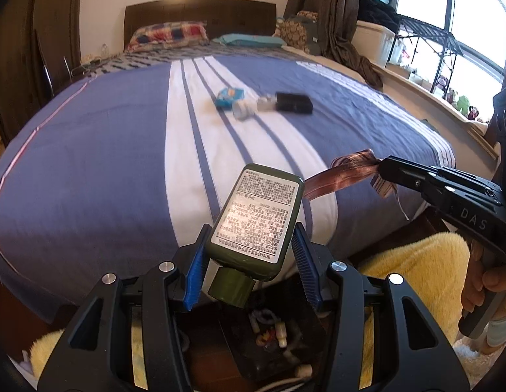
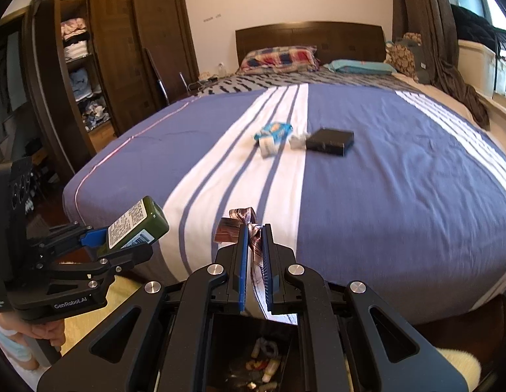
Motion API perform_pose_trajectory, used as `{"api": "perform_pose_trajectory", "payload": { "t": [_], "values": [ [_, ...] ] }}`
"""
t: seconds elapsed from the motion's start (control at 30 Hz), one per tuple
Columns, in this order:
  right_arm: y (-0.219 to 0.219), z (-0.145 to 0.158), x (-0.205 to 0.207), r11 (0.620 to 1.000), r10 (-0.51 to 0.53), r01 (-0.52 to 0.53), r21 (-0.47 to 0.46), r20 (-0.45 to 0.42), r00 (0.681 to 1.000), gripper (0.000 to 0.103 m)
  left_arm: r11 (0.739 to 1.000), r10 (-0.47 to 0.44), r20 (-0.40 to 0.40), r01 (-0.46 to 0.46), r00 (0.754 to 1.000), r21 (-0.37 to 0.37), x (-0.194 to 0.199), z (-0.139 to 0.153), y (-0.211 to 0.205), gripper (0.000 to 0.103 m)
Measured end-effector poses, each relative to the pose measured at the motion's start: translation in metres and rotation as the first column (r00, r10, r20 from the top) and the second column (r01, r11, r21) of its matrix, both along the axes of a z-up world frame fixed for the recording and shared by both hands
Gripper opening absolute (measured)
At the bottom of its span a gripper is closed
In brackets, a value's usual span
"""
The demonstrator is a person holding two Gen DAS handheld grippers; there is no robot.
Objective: Collect trash
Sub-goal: 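Carry the ribbon and green bottle down to the black bin with both tools, then open both tools over the black bin to drop the ribbon and bottle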
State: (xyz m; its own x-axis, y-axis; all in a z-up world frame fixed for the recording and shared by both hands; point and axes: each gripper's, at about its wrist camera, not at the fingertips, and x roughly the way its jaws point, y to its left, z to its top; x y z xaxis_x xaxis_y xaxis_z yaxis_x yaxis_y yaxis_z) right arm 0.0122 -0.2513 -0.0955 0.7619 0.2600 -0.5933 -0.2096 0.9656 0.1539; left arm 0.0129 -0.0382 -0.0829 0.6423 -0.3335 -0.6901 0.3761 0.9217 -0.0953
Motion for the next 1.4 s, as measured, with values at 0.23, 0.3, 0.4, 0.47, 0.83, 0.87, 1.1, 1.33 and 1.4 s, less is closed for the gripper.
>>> {"api": "perform_pose_trajectory", "payload": {
  "t": [0.23,0.3,0.4,0.47,0.83,0.87,1.1,1.33,1.4],
  "values": [
    [-0.005,-0.032,-0.013,1.000,-0.002,0.004,0.020,-0.086,0.996,0.009,1.000,0.005,-0.070,-0.004,0.998,0.009,-0.012,-0.030,0.005,0.047],
    [-0.004,-0.041,-0.015,1.000,-0.001,0.003,0.019,-0.110,0.994,0.009,1.000,0.008,-0.093,-0.007,0.996,0.011,-0.014,-0.040,0.006,0.047],
    [-0.002,-0.052,-0.019,1.000,0.001,0.001,0.012,-0.142,0.990,0.009,1.000,0.012,-0.137,-0.010,0.991,0.016,-0.017,-0.057,0.008,0.047],
    [0.000,-0.060,-0.020,1.000,0.003,-0.003,0.001,-0.161,0.987,0.009,1.000,0.014,-0.171,-0.011,0.985,0.023,-0.019,-0.071,0.009,0.047],
    [0.013,-0.120,-0.019,0.999,0.011,-0.022,-0.032,-0.312,0.950,0.009,0.998,0.004,-0.315,0.014,0.949,0.055,-0.014,-0.131,0.000,0.047],
    [0.014,-0.126,-0.019,0.999,0.012,-0.024,-0.035,-0.327,0.945,0.009,0.998,0.006,-0.328,0.014,0.945,0.058,-0.014,-0.136,-0.001,0.047],
    [0.018,-0.152,-0.015,0.999,0.016,-0.034,-0.041,-0.395,0.918,0.009,0.997,0.010,-0.403,0.020,0.915,0.070,-0.011,-0.166,-0.004,0.047],
    [0.025,-0.166,-0.009,0.998,0.016,-0.040,-0.045,-0.449,0.893,0.009,0.997,0.008,-0.452,0.025,0.892,0.067,-0.009,-0.183,-0.005,0.047],
    [0.026,-0.171,-0.006,0.998,0.013,-0.041,-0.050,-0.466,0.885,0.009,0.997,0.005,-0.467,0.029,0.884,0.067,-0.008,-0.187,-0.006,0.047]
  ]
}}
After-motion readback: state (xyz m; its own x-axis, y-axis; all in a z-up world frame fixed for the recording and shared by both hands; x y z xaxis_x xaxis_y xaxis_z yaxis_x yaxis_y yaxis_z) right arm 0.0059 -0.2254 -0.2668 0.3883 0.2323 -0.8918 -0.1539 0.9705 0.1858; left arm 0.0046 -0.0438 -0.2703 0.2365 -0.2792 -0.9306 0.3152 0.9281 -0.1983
